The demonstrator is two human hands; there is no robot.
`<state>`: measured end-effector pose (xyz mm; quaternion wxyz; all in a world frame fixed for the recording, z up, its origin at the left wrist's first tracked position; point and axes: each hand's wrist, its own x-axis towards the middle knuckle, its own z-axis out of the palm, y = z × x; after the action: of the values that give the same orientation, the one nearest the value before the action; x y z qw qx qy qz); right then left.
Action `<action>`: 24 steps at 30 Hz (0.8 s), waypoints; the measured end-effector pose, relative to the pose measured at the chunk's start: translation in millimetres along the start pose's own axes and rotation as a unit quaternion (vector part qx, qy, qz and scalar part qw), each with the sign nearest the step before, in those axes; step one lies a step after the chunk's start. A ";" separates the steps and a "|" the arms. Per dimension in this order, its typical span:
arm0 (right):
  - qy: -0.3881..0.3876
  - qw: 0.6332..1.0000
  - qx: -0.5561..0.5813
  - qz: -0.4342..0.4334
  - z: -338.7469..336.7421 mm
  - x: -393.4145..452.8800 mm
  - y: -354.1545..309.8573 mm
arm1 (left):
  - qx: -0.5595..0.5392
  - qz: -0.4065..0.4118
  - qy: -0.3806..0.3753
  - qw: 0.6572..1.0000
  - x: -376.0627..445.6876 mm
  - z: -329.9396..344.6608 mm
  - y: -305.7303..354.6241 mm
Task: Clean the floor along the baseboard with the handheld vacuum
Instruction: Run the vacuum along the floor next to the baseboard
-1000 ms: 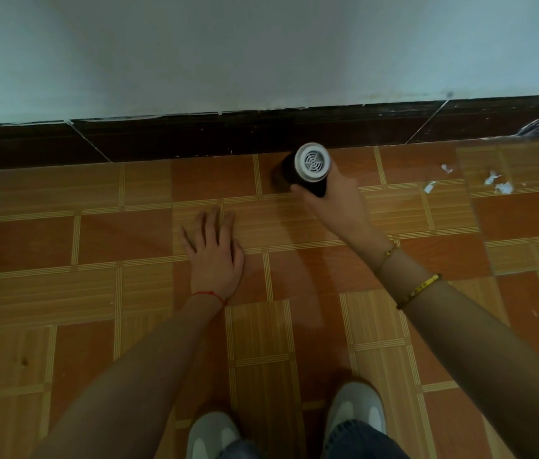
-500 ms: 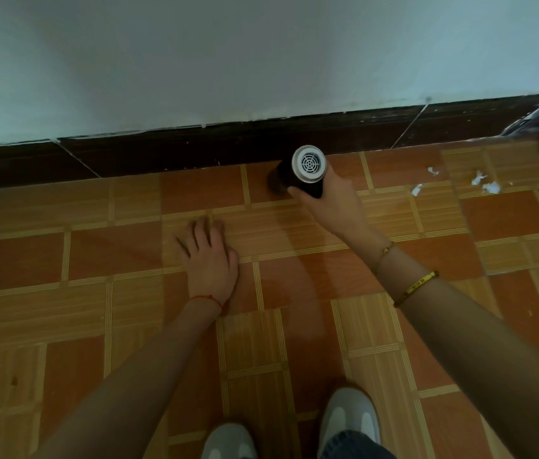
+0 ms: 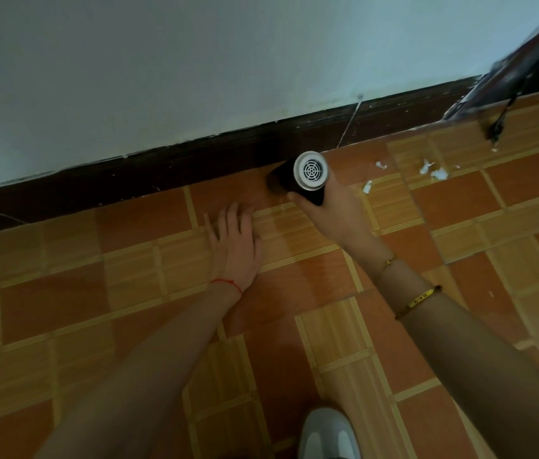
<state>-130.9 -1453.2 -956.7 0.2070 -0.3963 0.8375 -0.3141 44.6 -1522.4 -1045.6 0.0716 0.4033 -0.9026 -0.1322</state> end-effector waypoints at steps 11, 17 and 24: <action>0.105 0.993 -0.010 0.059 -25.0 25.8 18.9 | 0.010 0.007 0.018 1.000 5.1 10.4 4.2; 0.010 1.000 0.004 0.007 -10.6 18.5 9.5 | 0.017 0.007 0.022 1.000 5.1 10.1 2.9; 0.049 0.998 -0.021 0.032 -26.4 18.0 15.4 | 0.032 0.000 0.006 0.999 5.5 9.8 6.7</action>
<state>-165.6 -1450.4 -950.2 0.1673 -0.3574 0.8654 -0.3086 33.8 -1520.5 -1052.8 0.0637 0.4062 -0.9060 -0.1010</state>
